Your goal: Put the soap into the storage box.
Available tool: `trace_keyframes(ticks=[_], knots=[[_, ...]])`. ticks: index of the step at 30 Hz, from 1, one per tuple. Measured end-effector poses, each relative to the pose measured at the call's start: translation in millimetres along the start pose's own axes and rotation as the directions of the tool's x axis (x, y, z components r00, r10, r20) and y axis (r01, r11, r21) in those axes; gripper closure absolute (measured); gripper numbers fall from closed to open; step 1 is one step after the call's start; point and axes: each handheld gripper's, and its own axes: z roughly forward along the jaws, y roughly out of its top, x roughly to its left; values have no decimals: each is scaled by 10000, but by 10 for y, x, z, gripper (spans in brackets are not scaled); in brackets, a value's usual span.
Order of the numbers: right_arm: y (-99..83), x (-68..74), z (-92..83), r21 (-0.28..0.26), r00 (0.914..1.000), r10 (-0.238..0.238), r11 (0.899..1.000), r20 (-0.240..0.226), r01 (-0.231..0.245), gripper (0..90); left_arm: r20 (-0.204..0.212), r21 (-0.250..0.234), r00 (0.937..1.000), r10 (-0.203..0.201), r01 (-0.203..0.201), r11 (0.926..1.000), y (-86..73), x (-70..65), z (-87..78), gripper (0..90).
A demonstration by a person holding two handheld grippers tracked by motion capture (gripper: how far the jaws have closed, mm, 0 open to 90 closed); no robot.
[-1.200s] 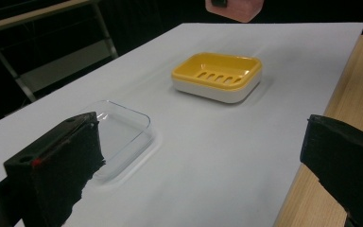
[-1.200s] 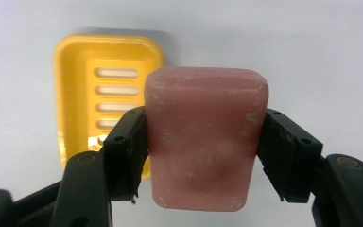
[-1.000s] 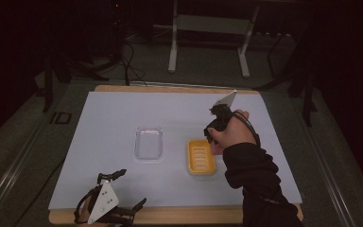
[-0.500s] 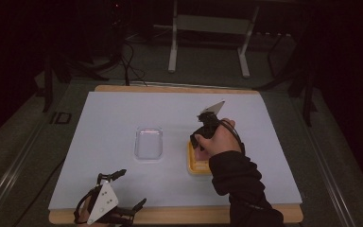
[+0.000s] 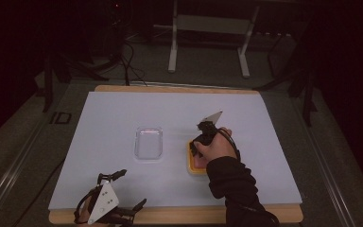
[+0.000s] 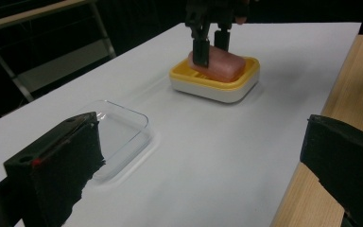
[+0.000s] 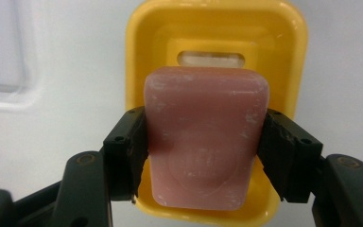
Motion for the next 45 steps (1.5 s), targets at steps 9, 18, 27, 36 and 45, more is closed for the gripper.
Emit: trace_keyframes(ticks=[9,18,27,36,45], knots=[[35,17,80,174,9998,-75,9998,206,71,377,22,10,10000,-4,4,10000,-1,-1,1,3],[63,17,47,277,9992,-209,9994,336,199,389,25,24,10000,-9,9,10000,-2,2,1,4],[8,80,-156,-189,9922,-1102,9936,592,1115,354,35,34,10000,-16,16,10000,-2,2,3,4],[-160,48,-311,-1409,9439,-3142,9347,1016,3263,261,52,65,10000,-44,43,10000,-5,1,8,4],[-334,-197,-348,-2440,8874,-4447,8532,1211,4609,220,70,84,10000,-41,41,10000,-7,3,14,3]])
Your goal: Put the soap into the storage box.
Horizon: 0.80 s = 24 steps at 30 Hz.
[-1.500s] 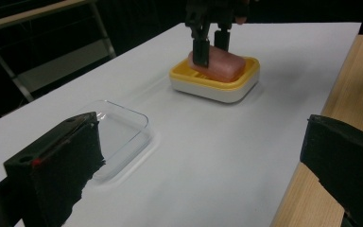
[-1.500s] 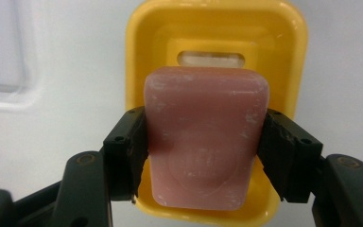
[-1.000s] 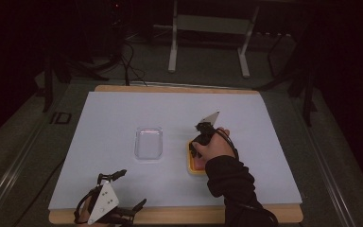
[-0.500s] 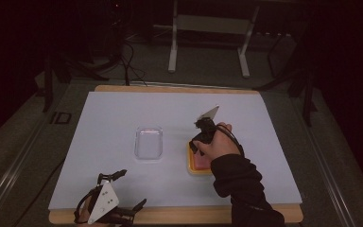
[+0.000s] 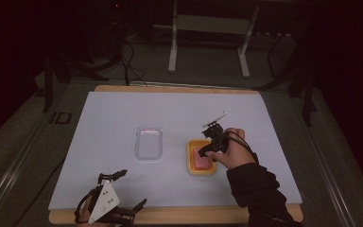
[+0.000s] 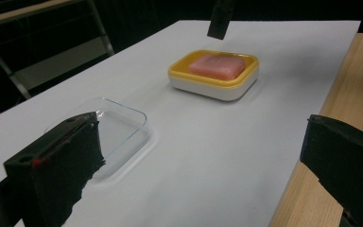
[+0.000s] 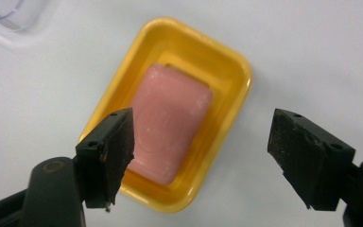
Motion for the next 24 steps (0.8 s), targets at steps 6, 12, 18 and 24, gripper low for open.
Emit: trace_keyframes(ticks=[6,12,18,24], knots=[[-191,-135,-50,-1032,9965,-833,9913,-65,822,190,7,33,10000,-23,23,10000,-2,-2,6,3],[-369,-290,-81,-1629,9966,-802,9837,-207,758,177,-6,37,10000,-26,26,10000,-2,-2,4,3],[-563,-466,-120,-1967,9991,-411,9797,-115,381,199,14,58,10000,-9,9,10000,-3,-4,7,3],[-792,-615,-113,-2002,9997,200,9795,-169,-229,220,6,64,10000,-10,10,10000,-3,-6,10,3]])
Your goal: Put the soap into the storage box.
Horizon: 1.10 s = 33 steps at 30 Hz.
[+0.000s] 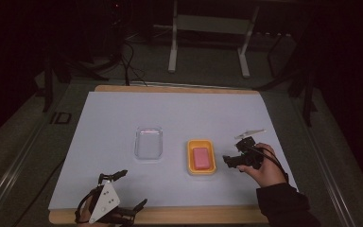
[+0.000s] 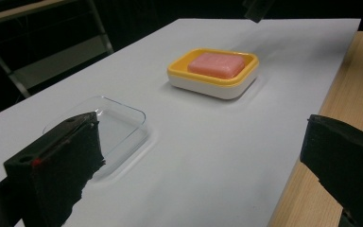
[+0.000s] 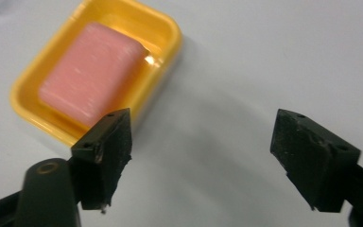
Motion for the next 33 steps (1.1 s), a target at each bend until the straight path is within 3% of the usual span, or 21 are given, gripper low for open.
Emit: trace_keyframes(ticks=[3,7,14,21,28,33], knots=[[-96,-83,-23,-256,9990,433,9987,146,-429,231,-1,1,10000,3,-3,10000,0,-1,0,3],[-202,-141,-38,-476,9979,564,9974,331,-548,231,-3,7,10000,1,-1,10000,-1,1,2,4],[-396,-229,-16,-804,9932,1136,9905,261,-1112,231,1,5,10000,-4,4,10000,-1,0,2,3],[-526,-273,-41,-1121,9905,1268,9864,541,-1201,232,6,-1,10000,-7,7,10000,0,0,1,4],[-650,-290,-61,-1436,9840,1696,9766,551,-1603,232,27,9,10000,10,-10,10000,0,-2,2,3],[-702,-287,-58,-1533,9830,1511,9790,1044,-1343,230,40,8,10000,35,-35,10000,1,-3,2,4]])
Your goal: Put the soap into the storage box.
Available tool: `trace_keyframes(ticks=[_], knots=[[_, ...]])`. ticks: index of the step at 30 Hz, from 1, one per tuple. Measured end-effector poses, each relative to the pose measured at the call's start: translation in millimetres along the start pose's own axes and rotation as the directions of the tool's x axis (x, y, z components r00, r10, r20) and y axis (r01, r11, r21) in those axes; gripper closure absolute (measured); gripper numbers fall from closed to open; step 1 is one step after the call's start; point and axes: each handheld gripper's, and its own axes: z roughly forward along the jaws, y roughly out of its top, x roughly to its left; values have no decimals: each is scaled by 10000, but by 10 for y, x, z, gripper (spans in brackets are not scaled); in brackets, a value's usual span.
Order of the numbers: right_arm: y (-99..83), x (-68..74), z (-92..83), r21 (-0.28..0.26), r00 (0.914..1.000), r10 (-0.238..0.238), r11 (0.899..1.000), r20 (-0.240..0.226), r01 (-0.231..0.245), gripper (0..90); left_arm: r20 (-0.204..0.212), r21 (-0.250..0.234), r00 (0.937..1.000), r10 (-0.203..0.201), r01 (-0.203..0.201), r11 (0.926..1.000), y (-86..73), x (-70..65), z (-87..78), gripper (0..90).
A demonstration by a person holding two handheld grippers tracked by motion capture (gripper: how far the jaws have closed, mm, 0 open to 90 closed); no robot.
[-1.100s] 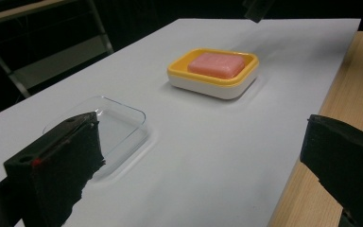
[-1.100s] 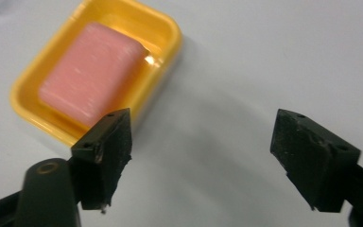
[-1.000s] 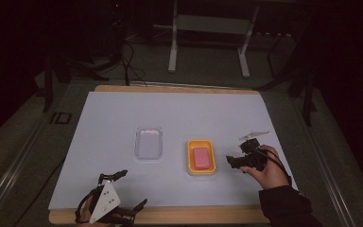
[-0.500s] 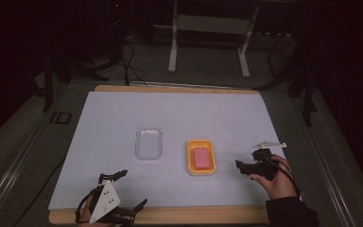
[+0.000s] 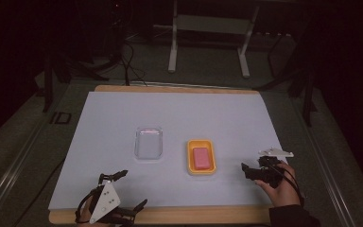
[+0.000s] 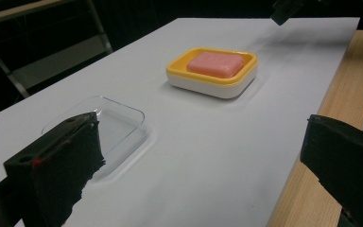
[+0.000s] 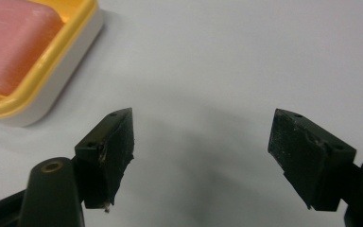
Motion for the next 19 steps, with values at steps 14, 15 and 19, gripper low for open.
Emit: trace_keyframes(ticks=[14,15,19], knots=[[-106,-96,30,-144,9998,154,9998,160,-152,222,57,-59,10000,13,-13,10000,13,-1,-6,4],[-107,-100,29,-140,9997,173,9998,153,-171,222,57,-59,10000,13,-13,10000,13,-1,-6,4],[-100,-108,19,-211,9997,207,9996,128,-204,222,79,-42,10000,36,-36,10000,14,-4,-4,3]])
